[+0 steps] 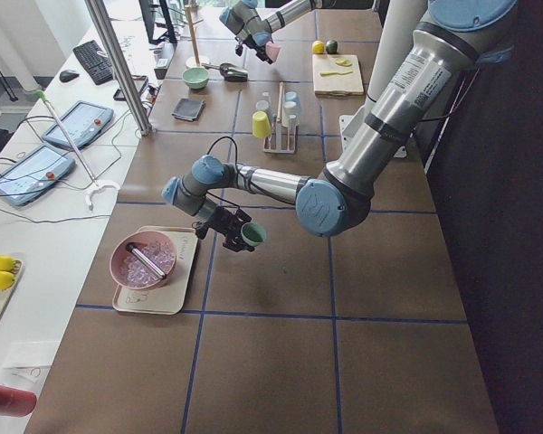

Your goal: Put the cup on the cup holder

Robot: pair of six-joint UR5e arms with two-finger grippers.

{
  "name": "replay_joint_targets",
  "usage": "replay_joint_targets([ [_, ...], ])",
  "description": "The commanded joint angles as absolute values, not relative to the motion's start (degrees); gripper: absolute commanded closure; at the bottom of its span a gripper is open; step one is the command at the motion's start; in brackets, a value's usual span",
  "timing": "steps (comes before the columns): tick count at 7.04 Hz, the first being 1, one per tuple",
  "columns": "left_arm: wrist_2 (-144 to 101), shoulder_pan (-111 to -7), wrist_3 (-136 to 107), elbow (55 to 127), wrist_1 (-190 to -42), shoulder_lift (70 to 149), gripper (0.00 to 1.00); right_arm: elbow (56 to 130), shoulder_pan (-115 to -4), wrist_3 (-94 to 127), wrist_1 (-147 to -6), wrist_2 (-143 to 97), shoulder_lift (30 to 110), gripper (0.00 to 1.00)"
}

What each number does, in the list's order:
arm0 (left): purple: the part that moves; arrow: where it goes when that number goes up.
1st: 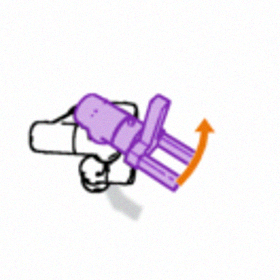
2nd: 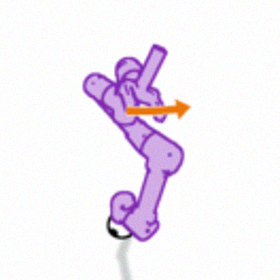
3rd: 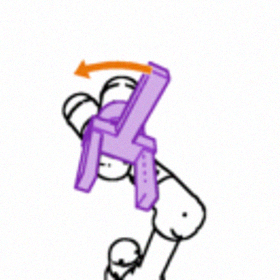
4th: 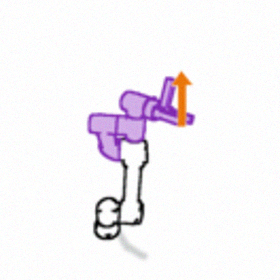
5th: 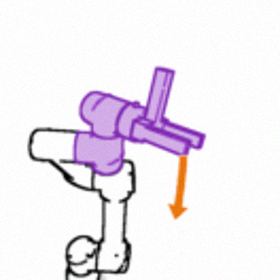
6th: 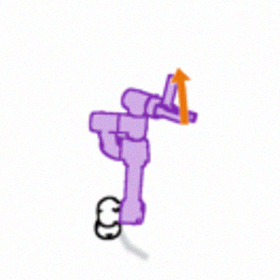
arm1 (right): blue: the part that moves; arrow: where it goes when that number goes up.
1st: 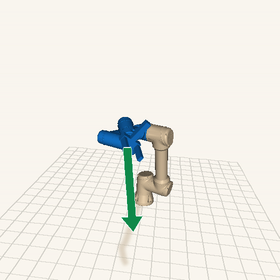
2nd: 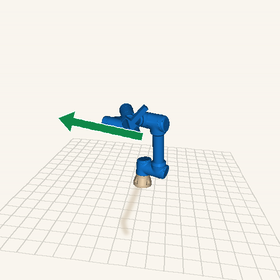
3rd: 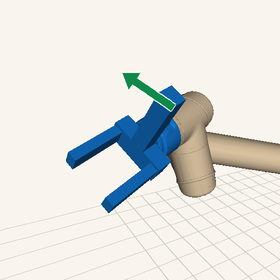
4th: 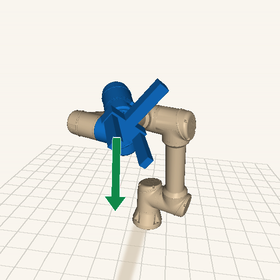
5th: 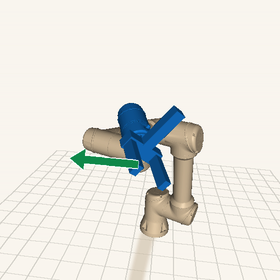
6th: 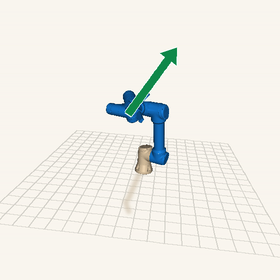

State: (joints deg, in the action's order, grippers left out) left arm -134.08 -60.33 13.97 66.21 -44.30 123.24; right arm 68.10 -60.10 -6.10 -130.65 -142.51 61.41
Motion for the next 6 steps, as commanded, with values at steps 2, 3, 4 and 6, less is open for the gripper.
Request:
replay_joint_targets([
  [2,-134.2,-64.2,14.9,82.0,-48.0,121.7,0.95,73.1,-63.3,-5.5,-130.7,-138.0,59.0,1.0],
  [3,-134.5,-64.2,14.3,86.7,-51.6,120.8,0.95,77.7,-64.8,-5.5,-130.4,-138.0,59.5,1.0],
  [4,-134.4,-64.2,13.2,87.5,-57.3,120.8,0.95,80.7,-65.0,-5.2,-130.4,-138.1,59.2,1.0],
  [6,-134.3,-63.5,9.9,89.0,-66.6,120.7,0.95,84.9,-65.9,-1.5,-124.7,-139.6,59.2,1.0],
])
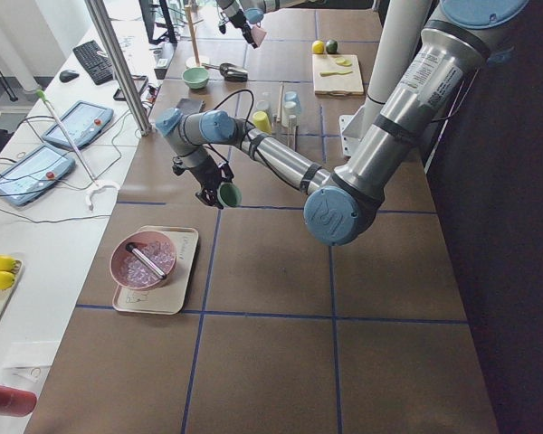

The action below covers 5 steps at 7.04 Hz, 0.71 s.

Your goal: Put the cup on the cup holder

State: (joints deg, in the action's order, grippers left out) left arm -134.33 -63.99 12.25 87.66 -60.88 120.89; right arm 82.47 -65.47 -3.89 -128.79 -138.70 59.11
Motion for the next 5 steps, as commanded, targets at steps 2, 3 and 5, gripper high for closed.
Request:
replay_joint_targets([
  [2,-134.2,-62.4,3.5,95.5,-84.5,114.0,0.95,85.0,-65.7,9.6,-109.5,-140.0,60.6,1.0],
  [3,-133.9,-62.6,3.2,97.7,-91.4,113.3,0.95,84.5,-63.7,12.2,-103.1,-140.2,60.1,1.0],
  [5,-133.8,-62.4,-3.0,101.6,-101.2,110.2,0.95,84.4,-62.4,14.9,-94.7,-139.8,59.6,1.0],
])
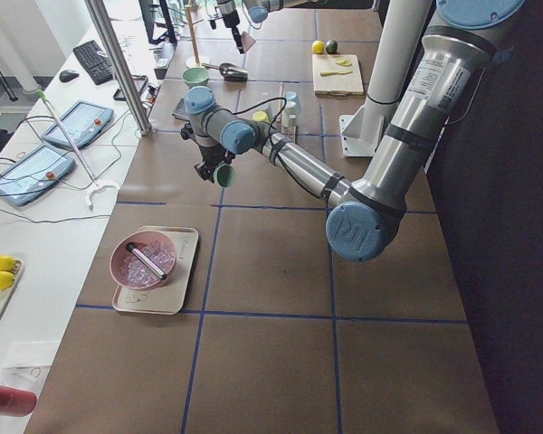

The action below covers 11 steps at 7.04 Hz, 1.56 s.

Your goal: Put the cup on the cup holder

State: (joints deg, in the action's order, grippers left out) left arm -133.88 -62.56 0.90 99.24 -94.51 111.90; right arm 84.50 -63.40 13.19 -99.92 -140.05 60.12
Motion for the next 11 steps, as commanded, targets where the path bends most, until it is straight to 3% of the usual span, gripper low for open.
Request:
replay_joint_targets([
  [1,-132.6,-62.3,-5.4,101.6,-109.3,110.1,0.95,84.1,-62.5,15.2,-90.5,-139.1,58.6,1.0],
  [2,-132.3,-61.1,-6.9,101.8,-116.8,109.3,0.95,83.2,-62.6,15.2,-79.9,-139.0,59.3,1.0],
  [5,-132.2,-57.1,-13.4,106.1,-136.9,106.8,0.95,83.0,-63.1,15.0,-78.8,-139.7,58.5,1.0],
  [9,-131.2,-55.3,-16.5,108.3,-150.7,105.6,0.94,82.4,-63.5,5.1,-62.9,-136.7,59.1,1.0],
  [11,-118.3,-47.0,-16.5,110.3,-159.2,102.8,0.94,82.0,-63.5,5.1,-55.0,-135.4,59.1,1.0],
])
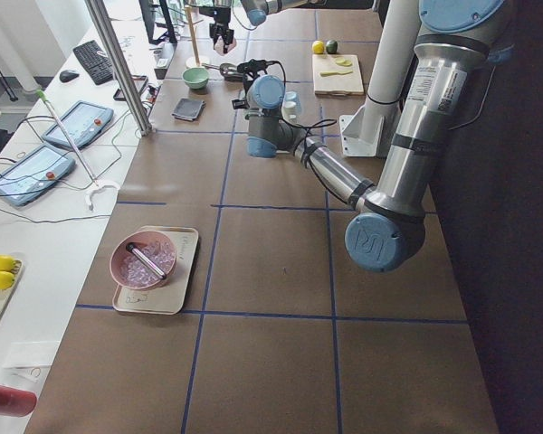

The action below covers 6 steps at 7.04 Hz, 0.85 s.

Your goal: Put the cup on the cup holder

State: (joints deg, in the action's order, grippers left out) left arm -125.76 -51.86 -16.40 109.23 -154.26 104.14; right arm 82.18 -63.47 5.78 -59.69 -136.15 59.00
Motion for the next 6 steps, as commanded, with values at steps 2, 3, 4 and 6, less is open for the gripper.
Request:
replay_joint_targets([
  [2,-107.9,-40.1,-16.7,110.3,-165.3,101.9,0.93,81.8,-63.5,7.1,-45.2,-133.8,59.2,1.0],
  [3,-104.8,-36.2,-16.6,110.2,-169.6,101.8,0.93,81.6,-63.5,11.0,-39.7,-133.1,58.6,1.0],
  [4,-100.2,-31.3,-16.6,110.3,-174.0,100.3,0.93,81.5,-62.6,15.1,-34.5,-131.3,58.4,1.0],
  [6,-86.5,-20.0,-16.2,109.3,-180.3,99.8,0.93,81.2,-56.0,26.4,-19.2,-122.4,58.5,1.0],
])
